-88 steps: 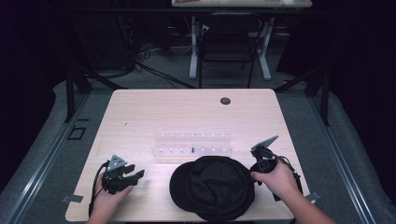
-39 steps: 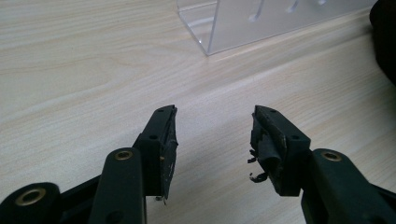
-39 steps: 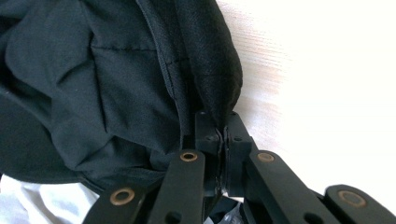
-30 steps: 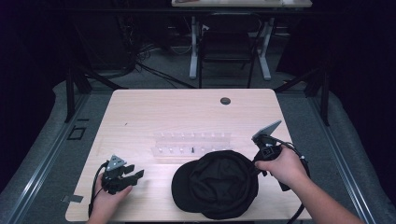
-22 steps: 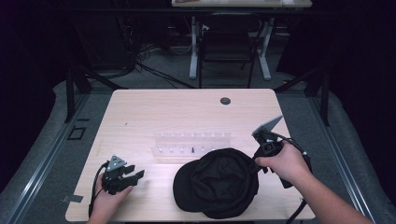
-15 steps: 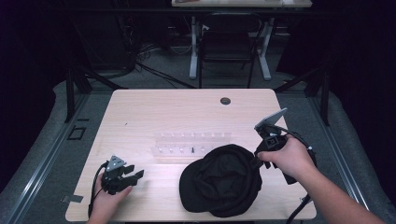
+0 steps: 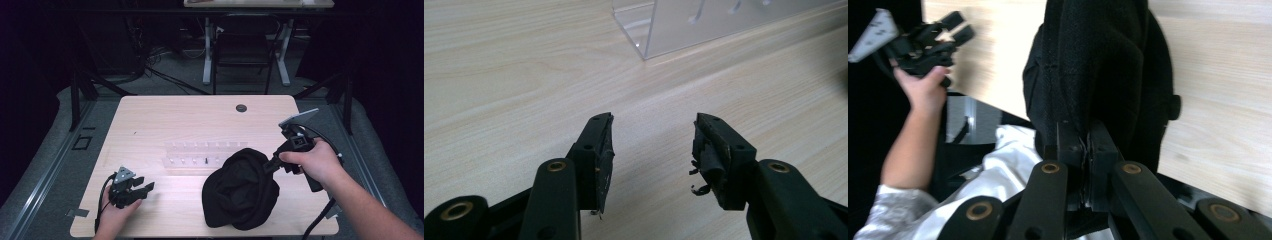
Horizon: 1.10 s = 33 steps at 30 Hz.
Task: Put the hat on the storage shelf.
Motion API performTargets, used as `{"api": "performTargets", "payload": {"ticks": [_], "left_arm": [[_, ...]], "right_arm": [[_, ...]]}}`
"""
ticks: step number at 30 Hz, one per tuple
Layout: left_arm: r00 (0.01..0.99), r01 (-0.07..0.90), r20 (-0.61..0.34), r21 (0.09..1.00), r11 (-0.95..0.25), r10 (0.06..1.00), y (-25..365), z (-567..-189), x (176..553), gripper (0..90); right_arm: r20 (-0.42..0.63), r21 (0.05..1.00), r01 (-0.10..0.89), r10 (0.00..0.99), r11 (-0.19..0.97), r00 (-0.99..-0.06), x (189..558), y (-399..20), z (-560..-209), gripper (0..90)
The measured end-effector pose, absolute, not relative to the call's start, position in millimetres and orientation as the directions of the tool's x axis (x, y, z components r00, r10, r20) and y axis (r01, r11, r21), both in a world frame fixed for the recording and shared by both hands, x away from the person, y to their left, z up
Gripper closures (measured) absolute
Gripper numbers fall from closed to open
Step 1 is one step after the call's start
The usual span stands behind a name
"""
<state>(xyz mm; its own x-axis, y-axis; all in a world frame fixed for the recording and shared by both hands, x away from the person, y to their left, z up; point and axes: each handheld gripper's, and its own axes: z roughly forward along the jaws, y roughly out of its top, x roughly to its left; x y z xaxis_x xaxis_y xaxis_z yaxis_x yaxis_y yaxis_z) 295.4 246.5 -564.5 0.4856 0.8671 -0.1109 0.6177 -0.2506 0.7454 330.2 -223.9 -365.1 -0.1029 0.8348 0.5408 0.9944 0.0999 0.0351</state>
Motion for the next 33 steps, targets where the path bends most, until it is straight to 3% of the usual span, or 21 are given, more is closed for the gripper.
{"api": "performTargets", "payload": {"ticks": [21,33], "left_arm": [[0.486,0.617,-0.106,0.744,-0.255,0.867,246.3,-564.6,295.4,50.5],[0.485,0.617,-0.106,0.745,-0.254,0.868,246.0,-564.8,295.2,50.5]], "right_arm": [[0.752,0.114,0.991,0.645,0.071,-0.133,324.6,-228.7,-347.0,87.7],[0.804,0.18,0.983,0.57,0.041,-0.171,325.3,-234.4,-334.6,87.8]]}}
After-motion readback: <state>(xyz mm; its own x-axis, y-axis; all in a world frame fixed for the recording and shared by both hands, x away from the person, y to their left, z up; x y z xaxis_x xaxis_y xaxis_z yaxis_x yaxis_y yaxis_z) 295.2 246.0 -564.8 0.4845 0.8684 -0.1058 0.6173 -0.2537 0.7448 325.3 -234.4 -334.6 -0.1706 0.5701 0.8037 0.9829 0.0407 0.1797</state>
